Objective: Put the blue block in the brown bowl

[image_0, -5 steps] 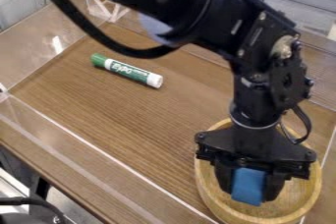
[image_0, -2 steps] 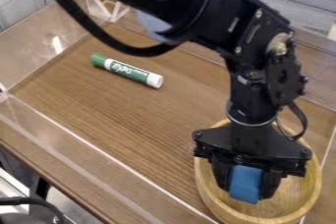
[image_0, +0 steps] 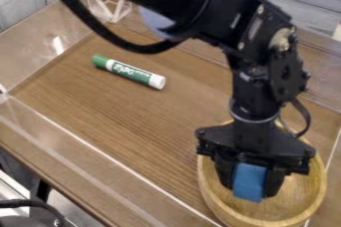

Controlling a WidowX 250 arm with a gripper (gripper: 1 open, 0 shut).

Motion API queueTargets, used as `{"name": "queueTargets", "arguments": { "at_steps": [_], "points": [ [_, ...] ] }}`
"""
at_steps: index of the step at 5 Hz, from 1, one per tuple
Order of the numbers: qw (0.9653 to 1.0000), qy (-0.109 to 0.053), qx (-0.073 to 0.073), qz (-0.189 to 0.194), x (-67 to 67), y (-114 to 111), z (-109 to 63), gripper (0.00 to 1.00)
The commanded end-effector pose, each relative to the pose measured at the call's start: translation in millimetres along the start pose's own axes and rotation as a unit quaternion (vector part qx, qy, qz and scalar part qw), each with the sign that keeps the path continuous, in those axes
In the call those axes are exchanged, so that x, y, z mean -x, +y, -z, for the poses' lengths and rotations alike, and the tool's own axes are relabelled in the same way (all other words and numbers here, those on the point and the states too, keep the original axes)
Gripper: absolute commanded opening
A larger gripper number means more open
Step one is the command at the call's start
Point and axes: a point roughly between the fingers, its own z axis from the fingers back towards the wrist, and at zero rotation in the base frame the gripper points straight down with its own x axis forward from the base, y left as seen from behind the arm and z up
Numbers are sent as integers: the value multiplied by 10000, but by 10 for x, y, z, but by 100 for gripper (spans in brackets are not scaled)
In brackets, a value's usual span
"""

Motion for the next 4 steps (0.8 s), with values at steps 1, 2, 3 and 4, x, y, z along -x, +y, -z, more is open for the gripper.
{"name": "queueTargets", "arguments": {
  "at_steps": [1,2,3,4],
  "points": [
    [9998,-149,159,7,-100,-67,-73,0],
    [9998,-129,162,25,-109,-58,-67,0],
    [9998,-108,170,52,-116,-52,-66,0],
    [9998,-84,180,79,-123,-47,-64,0]
  ]
}}
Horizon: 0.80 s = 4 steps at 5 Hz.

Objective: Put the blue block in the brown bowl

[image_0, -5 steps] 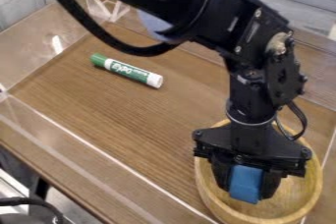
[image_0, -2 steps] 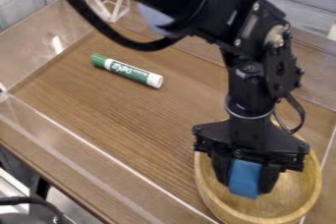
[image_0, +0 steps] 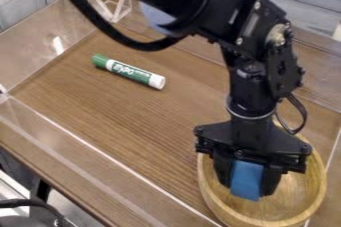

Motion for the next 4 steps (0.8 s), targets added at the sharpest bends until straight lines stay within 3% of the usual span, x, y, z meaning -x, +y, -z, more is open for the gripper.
{"name": "queueTargets", "arguments": {
  "at_steps": [1,2,4],
  "points": [
    [9997,-163,169,8,-116,-70,-101,0],
    [9998,-138,143,16,-108,-55,-93,100],
    [9999,-127,79,47,-119,-23,-137,100]
  ]
}}
